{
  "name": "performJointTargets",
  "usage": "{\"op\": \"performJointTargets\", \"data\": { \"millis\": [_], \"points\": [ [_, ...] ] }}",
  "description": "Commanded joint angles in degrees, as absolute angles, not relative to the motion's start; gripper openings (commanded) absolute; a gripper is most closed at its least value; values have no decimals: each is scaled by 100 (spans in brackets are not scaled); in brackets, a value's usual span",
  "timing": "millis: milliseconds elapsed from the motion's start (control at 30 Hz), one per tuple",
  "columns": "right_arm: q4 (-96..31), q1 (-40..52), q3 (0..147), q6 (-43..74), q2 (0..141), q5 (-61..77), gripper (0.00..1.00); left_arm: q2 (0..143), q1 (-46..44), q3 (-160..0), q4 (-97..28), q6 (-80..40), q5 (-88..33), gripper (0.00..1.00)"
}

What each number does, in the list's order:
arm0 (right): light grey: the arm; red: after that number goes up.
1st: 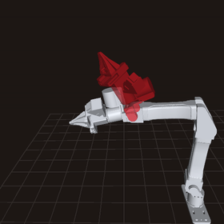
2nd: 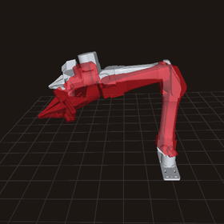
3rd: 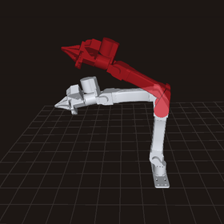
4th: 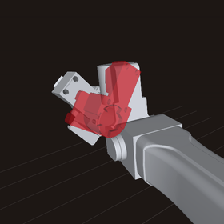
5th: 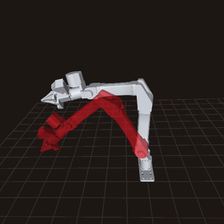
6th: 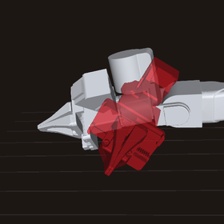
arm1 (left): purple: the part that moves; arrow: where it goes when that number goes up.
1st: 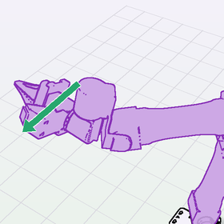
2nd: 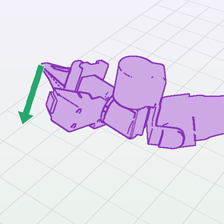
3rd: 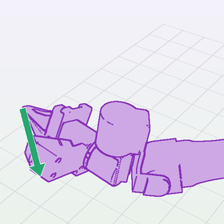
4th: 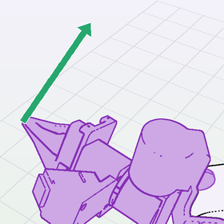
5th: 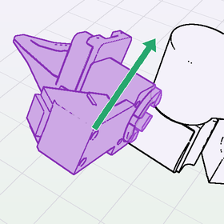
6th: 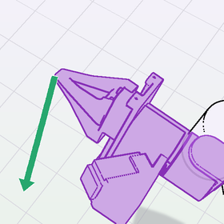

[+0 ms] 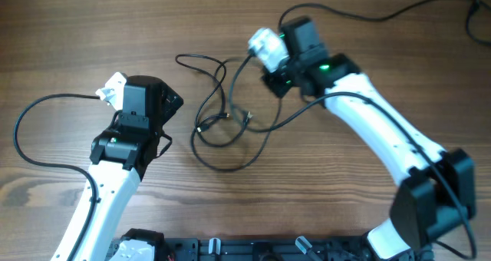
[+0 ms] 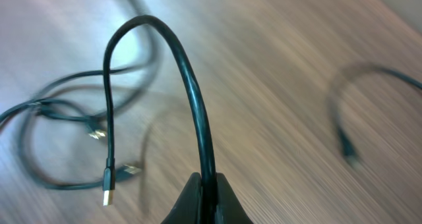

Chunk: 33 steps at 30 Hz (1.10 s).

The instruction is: Untangle cables

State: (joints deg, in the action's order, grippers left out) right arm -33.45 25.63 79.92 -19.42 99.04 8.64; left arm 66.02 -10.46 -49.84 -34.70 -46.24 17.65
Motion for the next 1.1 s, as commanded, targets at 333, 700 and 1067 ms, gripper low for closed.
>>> {"op": "performJointTargets", "data": {
  "millis": [333,700,1067],
  "points": [
    [-5253,1310,7979,-897,9826,167,15,6635,-1015,-4982,-3391,-4674,1734,100],
    [-4814,1310,7979,-1520,9898,211,79,6650,-1039,-4980,-4775,-3909,685,92],
    [-4335,1369,7979,-1068,10912,1461,81,6650,-1039,-4980,-4856,-3898,449,96]
  ]
}}
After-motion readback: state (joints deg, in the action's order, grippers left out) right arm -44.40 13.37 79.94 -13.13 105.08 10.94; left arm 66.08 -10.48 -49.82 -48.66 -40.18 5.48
